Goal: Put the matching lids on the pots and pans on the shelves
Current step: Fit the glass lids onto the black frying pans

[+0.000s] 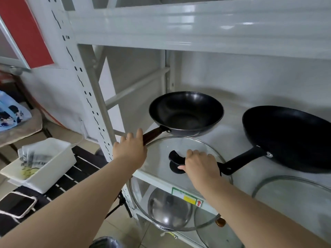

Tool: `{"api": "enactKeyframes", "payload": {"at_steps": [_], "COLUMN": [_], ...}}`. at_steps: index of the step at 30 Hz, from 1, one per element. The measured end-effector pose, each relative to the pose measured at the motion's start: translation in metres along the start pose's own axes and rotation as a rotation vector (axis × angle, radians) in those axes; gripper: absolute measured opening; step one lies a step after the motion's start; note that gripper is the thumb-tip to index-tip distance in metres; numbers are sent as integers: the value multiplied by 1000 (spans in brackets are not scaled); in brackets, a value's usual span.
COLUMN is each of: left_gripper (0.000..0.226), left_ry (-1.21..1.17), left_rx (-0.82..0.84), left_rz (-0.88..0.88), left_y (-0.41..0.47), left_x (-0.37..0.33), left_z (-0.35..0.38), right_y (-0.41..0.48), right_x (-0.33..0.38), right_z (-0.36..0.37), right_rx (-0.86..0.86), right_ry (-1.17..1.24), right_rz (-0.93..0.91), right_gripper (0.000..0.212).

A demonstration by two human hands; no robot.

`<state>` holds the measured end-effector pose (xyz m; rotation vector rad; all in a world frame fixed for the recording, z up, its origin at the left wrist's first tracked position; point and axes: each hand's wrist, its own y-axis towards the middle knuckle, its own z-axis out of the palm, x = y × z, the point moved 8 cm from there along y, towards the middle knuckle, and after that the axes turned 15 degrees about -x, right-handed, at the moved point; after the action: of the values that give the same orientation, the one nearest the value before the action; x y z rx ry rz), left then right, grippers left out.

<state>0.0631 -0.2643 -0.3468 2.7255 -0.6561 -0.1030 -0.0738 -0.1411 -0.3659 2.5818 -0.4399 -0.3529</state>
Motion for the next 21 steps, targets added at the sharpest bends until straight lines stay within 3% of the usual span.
{"api": "enactKeyframes", "payload": {"at_steps": [4, 9, 15, 21], "left_gripper": [34, 35, 40, 40], "left_ry": [19, -14, -215, -340], "left_rx": [8, 70, 303, 368], "left_rz": [7, 30, -92, -145], "left_y": [4, 9, 17, 20], "left_x": [0, 3, 8, 4], "left_z": [6, 8, 22, 9], "right_y": [-8, -25, -42, -57], "right_x": [-4, -5, -16, -39], "right_z": [4, -7, -30, -51], "right_rx": [-76, -102, -129, -136], "right_ry": [-7, -12, 42, 77], "right_rz": [11, -5, 9, 94], "right_gripper": [62, 57, 52, 48]}}
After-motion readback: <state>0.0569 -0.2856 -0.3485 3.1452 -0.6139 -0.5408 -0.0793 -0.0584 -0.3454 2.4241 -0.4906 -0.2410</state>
